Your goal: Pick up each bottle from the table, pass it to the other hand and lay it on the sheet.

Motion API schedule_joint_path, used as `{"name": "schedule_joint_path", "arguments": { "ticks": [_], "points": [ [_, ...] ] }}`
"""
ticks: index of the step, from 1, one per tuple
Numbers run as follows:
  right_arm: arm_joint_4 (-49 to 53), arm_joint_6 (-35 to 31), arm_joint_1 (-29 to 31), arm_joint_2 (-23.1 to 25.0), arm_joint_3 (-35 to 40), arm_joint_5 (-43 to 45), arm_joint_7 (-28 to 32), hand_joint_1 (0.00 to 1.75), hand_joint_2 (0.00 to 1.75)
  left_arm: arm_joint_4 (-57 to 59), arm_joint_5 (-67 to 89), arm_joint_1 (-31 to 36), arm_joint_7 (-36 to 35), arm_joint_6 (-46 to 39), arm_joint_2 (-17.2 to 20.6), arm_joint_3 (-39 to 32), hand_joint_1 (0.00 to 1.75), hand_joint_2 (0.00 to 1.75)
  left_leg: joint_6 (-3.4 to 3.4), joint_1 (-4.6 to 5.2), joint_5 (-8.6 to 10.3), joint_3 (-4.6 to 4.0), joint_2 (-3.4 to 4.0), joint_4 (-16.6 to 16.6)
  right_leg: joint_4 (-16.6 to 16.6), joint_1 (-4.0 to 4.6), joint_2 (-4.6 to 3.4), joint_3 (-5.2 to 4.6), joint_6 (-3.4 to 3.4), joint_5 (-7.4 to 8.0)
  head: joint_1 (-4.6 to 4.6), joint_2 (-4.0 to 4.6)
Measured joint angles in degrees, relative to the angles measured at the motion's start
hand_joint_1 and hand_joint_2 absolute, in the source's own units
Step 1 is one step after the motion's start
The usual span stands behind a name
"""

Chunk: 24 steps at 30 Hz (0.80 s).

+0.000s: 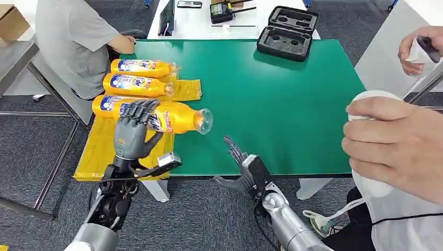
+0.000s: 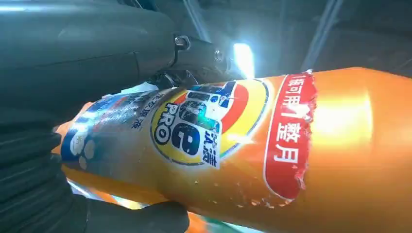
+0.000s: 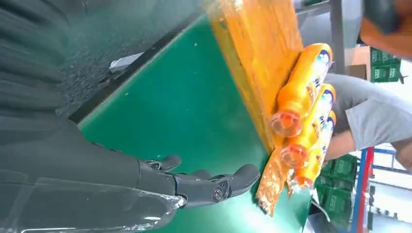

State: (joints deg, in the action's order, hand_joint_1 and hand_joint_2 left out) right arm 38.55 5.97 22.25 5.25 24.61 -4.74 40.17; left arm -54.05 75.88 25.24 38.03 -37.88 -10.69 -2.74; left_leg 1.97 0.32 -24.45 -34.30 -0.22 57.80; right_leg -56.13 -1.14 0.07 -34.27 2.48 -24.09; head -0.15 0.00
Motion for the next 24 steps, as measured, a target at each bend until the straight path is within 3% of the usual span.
{"name": "schedule_joint_path", "arguments": {
  "ticks": [5, 7, 10, 12, 16, 24],
  "points": [
    [-0.98, 0.17, 0.77, 0.85, 0.00, 0.09, 0.00, 0.00, 1.75, 1.05, 8.19, 0.55, -5.84, 0.00, -0.35, -5.76, 1.66, 1.75, 0.00, -0.01, 0.00, -0.01, -0.02, 0.00, 0.00, 0.01, 0.01, -0.02, -0.01, -0.01, -0.02, 0.00],
    [-1.22, 0.44, 0.86, 1.00, 0.00, 0.09, 0.00, 0.00, 1.75, 1.73, 10.42, 0.86, -9.45, 0.00, -0.28, -6.13, 1.73, 1.75, 0.00, -0.01, 0.00, -0.02, -0.03, 0.00, 0.01, 0.00, 0.02, -0.01, -0.01, -0.01, 0.00, 0.00],
    [-1.68, 1.14, 1.08, 1.14, 0.00, 0.11, 0.00, 0.00, 1.75, 3.28, 13.52, 1.54, -19.75, 0.00, 0.51, -4.77, 1.71, 1.75, 0.00, 0.01, 0.00, -0.02, -0.02, 0.00, 0.01, -0.01, 0.01, -0.02, -0.01, -0.01, 0.00, 0.00],
    [-2.10, 1.38, 1.37, 1.20, 0.02, 0.11, 0.00, 0.00, 1.75, 5.85, 13.74, 2.82, -28.64, 0.00, 2.19, -0.07, 1.75, 1.75, 0.00, 0.01, 0.00, -0.02, -0.03, 0.00, 0.01, -0.01, 0.02, -0.01, -0.01, 0.00, -0.02, 0.00],
    [-2.93, 1.97, 2.11, 1.60, 0.02, 0.31, 0.00, 0.00, 1.75, 12.62, 14.07, 6.40, -36.59, 0.00, 4.99, 8.67, 1.75, 1.75, 0.00, 0.00, 0.02, -0.01, -0.07, 0.00, 0.00, 0.00, 0.04, 0.00, 0.00, 0.00, 0.00, 0.00],
    [-4.17, 2.45, 2.80, 1.70, 0.04, 0.70, 0.00, 0.00, 1.75, 27.90, 14.13, 12.46, -38.16, 0.70, 7.06, 22.01, 1.75, 1.75, -0.01, 0.00, 0.01, -0.03, -0.04, 0.00, -0.01, -0.01, 0.03, -0.01, 0.00, 0.00, 0.00, 0.00]
  ]
}}
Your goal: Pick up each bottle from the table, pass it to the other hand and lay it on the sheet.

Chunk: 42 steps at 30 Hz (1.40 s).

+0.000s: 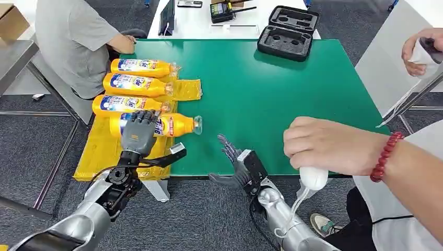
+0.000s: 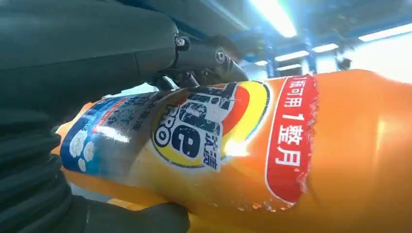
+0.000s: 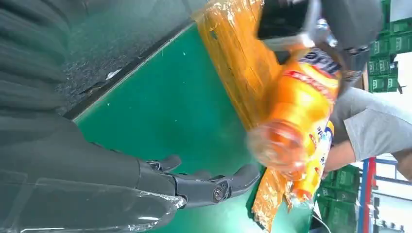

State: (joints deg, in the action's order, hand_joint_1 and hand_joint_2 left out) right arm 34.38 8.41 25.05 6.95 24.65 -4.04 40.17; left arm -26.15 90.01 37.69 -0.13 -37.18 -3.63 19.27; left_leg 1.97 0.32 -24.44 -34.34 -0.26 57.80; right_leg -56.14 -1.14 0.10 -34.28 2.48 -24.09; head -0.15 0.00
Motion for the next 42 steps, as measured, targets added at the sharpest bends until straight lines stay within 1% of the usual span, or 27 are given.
{"name": "schedule_joint_path", "arguments": {
  "ticks": [3, 5, 8, 18, 24, 25, 27, 28, 29, 30, 34, 35, 38, 42],
  "points": [
    [-0.22, 0.37, 0.03, 0.00, 0.00, 0.02, 0.00, 0.00, 1.75, 2.57, -0.02, 1.01, -0.07, 1.47, 0.48, 2.85, 1.75, 1.75, 0.00, 0.00, 0.00, -0.01, 0.00, 0.00, 0.00, 0.00, 0.00, 0.00, 0.00, 0.00, 0.00, 0.00],
    [-0.53, 0.52, 0.29, 0.04, 0.06, 0.07, 0.00, 0.00, 1.75, 4.68, -0.15, 1.62, -0.07, 2.84, 1.09, 6.25, 1.75, 1.75, 0.00, 0.00, 0.00, -0.01, 0.01, 0.00, 0.00, 0.00, 0.00, 0.00, 0.00, 0.00, 0.00, 0.00],
    [-0.90, 0.65, 0.69, 0.06, 0.42, 0.07, 0.00, 0.00, 1.75, 6.32, -0.74, 1.83, -0.35, 4.32, 1.79, 8.35, 1.75, 1.75, 0.00, -0.01, 0.00, 0.00, 0.01, 0.00, 0.00, 0.01, 0.00, 0.00, 0.00, 0.00, 0.00, 0.00],
    [-2.01, 1.03, 1.25, 0.20, 1.36, 0.46, 0.00, 0.00, 1.75, 8.88, -2.38, 2.67, -3.39, 7.52, 4.11, 8.92, 1.75, 1.75, -0.01, -0.02, 0.01, 0.00, 0.00, 0.00, -0.01, 0.02, 0.00, 0.00, 0.00, 0.00, 0.00, 0.00],
    [-2.49, 1.03, 1.37, 0.28, 1.53, 0.59, 0.00, 0.00, 1.75, 9.10, -3.52, 2.72, -3.65, 6.86, 4.74, 8.77, 1.75, 1.75, -0.01, -0.02, 0.00, 0.00, 0.00, 0.00, -0.01, 0.01, 0.00, 0.01, 0.00, 0.00, 0.00, 0.00],
    [-2.56, 1.03, 1.37, 0.28, 1.64, 0.59, 0.00, 0.00, 1.75, 9.17, -3.43, 2.74, -3.67, 6.75, 4.79, 8.77, 1.68, 1.75, -0.01, -0.02, 0.00, 0.00, 0.00, 0.00, -0.01, 0.01, 0.00, 0.01, 0.00, 0.00, 0.00, 0.00],
    [-2.67, 1.03, 1.41, 0.28, 1.88, 0.59, 0.00, 0.00, 1.75, 9.28, -3.04, 2.83, -3.50, 6.47, 4.83, 8.75, 1.38, 1.75, -0.01, -0.02, 0.01, 0.00, -0.01, 0.00, -0.01, 0.01, 0.00, 0.00, 0.00, 0.00, 0.00, 0.00],
    [-2.73, 1.05, 1.43, 0.28, 1.95, 0.59, 0.00, 0.00, 1.75, 9.32, -2.95, 2.92, -3.37, 6.45, 4.88, 8.73, 0.63, 1.75, -0.01, -0.02, 0.01, 0.00, -0.01, 0.00, -0.01, 0.01, 0.00, 0.01, 0.00, 0.00, 0.00, 0.00],
    [-2.80, 1.03, 1.44, 0.28, 1.97, 0.59, 0.00, 0.00, 1.75, 9.34, -2.91, 2.99, -3.28, 6.45, 4.92, 8.75, 0.23, 1.75, -0.01, -0.02, 0.01, 0.00, -0.01, 0.00, -0.01, 0.02, 0.00, 0.01, 0.00, 0.00, 0.00, 0.00],
    [-2.91, 1.05, 1.45, 0.31, 2.10, 0.61, 0.00, 0.00, 1.75, 9.41, -2.75, 3.07, -3.28, 6.47, 4.96, 8.73, 0.00, 1.75, -0.01, -0.02, 0.01, 0.00, 0.00, 0.00, -0.01, 0.02, 0.00, 0.00, 0.00, 0.00, 0.00, 0.00],
    [-3.28, 1.03, 1.70, 0.42, 2.43, 0.70, 0.00, 0.00, 1.75, 9.82, -2.84, 3.48, -2.69, 6.39, 4.96, 8.64, 0.00, 1.75, -0.01, -0.02, 0.01, 0.00, 0.00, 0.00, -0.01, 0.02, 0.00, 0.00, 0.00, 0.00, 0.00, 0.00],
    [-3.35, 1.03, 1.75, 0.42, 2.43, 0.77, 0.00, 0.00, 1.75, 9.82, -3.06, 3.48, -2.36, 6.01, 4.96, 8.57, 0.00, 0.00, -0.01, -0.02, 0.01, 0.01, 0.00, 0.00, -0.02, 0.02, 0.00, 0.00, 0.00, 0.00, -0.02, 0.00],
    [-3.54, 0.87, 1.74, 0.42, 2.45, 0.92, 0.00, 0.00, 1.75, 9.82, -3.08, 3.47, -2.23, 4.62, 4.96, 8.47, 0.00, 0.00, -0.01, -0.02, 0.01, 0.00, -0.01, 0.00, -0.01, 0.02, 0.00, 0.00, 0.00, 0.00, 0.00, 0.00],
    [-3.59, 0.50, 1.70, 0.42, 2.47, 1.14, 0.00, 0.00, 1.75, 9.80, -1.75, 3.47, -4.46, 0.22, 4.98, 8.47, 0.00, 0.00, -0.01, -0.02, 0.00, 0.00, -0.01, 0.00, -0.01, 0.01, 0.00, 0.00, 0.00, 0.00, -0.02, 0.00]
  ]
}}
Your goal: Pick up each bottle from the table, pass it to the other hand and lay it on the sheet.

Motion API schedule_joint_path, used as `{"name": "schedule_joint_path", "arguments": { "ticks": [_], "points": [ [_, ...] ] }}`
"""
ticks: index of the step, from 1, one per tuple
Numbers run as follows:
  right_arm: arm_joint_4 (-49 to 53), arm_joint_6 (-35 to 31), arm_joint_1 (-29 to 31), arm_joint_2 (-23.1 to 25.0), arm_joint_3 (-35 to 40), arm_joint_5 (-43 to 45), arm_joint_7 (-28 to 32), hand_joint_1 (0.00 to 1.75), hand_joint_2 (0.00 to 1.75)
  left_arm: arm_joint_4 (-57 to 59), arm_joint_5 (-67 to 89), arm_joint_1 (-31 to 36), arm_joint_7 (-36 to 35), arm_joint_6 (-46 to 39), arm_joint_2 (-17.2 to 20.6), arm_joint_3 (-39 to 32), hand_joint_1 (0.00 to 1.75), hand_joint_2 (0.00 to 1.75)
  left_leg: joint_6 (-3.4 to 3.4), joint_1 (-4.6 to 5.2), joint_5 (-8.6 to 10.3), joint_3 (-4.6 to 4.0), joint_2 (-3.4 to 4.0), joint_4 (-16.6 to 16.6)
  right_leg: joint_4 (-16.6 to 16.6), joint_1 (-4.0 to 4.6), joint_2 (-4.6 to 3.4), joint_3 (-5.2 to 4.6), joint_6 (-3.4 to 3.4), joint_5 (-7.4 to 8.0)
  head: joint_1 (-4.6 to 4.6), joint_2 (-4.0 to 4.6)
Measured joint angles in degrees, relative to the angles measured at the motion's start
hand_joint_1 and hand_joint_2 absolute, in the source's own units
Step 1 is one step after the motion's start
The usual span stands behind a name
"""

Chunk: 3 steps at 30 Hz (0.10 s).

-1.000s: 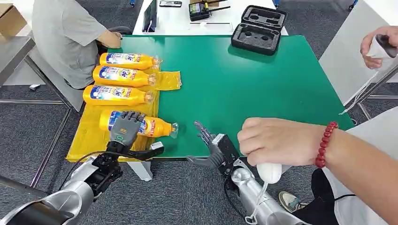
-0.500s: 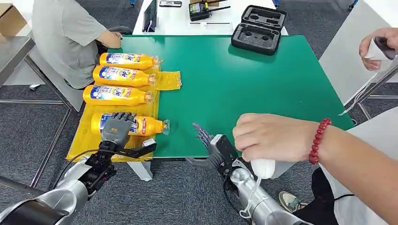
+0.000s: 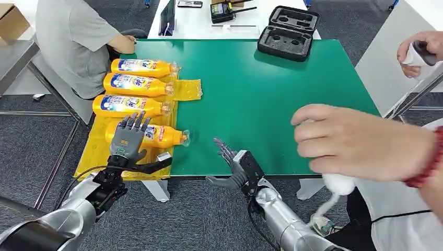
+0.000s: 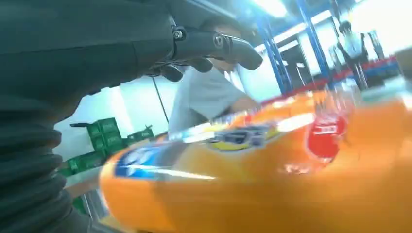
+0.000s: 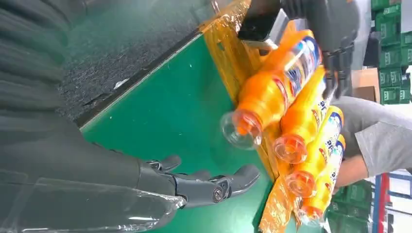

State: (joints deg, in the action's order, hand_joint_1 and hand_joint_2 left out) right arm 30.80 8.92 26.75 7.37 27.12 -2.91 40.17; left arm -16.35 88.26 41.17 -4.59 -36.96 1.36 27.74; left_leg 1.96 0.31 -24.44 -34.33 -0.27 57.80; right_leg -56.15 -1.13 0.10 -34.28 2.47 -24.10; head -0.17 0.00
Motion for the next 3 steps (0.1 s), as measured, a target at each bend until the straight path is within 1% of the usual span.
{"name": "schedule_joint_path", "arguments": {
  "ticks": [3],
  "points": [
    [0.00, -0.11, -0.03, 0.00, 0.02, 0.17, 0.00, 0.00, 1.75, 0.00, 0.00, -0.03, -0.31, -0.44, 0.00, -0.24, 0.00, 0.00, 0.00, 0.00, 0.00, 0.00, 0.01, 0.00, 0.01, 0.00, 0.00, 0.00, 0.00, 0.00, 0.02, 0.00]
  ]
}}
